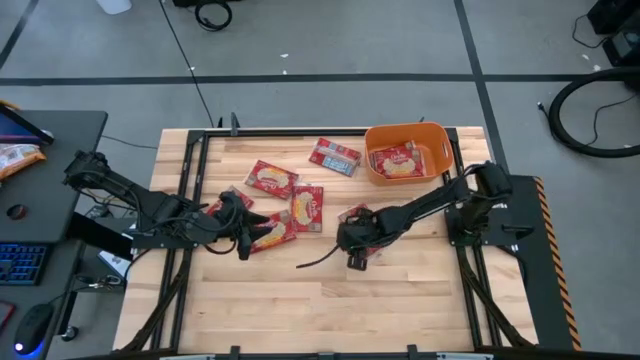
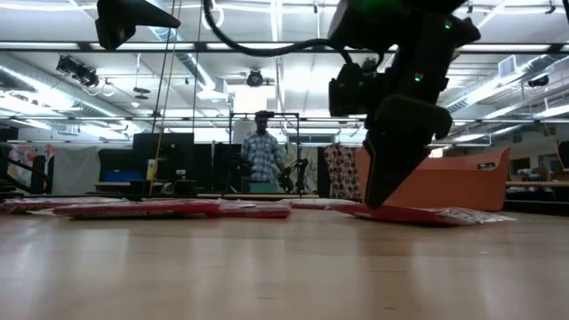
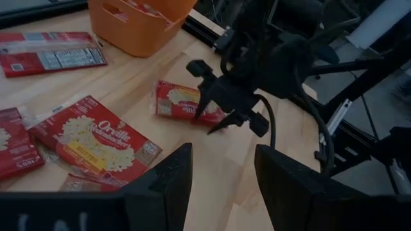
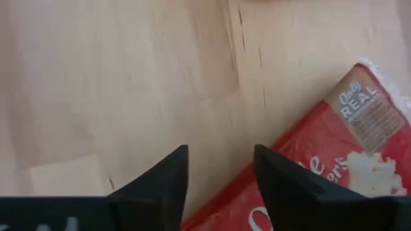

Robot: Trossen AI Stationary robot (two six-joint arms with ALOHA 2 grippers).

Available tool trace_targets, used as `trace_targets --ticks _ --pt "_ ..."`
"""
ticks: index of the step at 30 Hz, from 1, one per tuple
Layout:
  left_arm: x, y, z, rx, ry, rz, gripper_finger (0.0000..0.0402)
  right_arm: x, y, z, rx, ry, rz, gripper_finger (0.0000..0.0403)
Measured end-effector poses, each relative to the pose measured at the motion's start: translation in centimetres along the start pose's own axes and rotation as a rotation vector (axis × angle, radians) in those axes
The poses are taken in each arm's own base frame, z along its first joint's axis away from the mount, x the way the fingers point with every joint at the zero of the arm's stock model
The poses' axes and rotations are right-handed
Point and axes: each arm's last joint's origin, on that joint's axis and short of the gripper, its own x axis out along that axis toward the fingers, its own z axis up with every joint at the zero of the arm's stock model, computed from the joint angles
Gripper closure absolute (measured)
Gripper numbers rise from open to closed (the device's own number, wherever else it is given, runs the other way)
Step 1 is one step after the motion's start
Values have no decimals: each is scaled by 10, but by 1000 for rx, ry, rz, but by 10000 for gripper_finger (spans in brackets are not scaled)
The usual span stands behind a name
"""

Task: Sort popcorn bags into baskets
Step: Put the red popcorn bag into the orange bin

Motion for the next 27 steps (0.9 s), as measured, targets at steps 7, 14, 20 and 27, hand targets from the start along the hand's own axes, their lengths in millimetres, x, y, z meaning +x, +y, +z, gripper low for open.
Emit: trace_targets --ticks 7,14,20,27 --pt "0 0 0 1 12 -11 230 -5 10 8 -41 -32 -160 164" --pt "0 0 -1 3 15 -10 230 3 6 -7 66 14 -190 152" --pt "0 0 -1 10 19 -6 230 13 2 -21 99 24 -183 167" --pt "0 1 -2 14 25 0 230 17 -1 -27 117 46 -175 260"
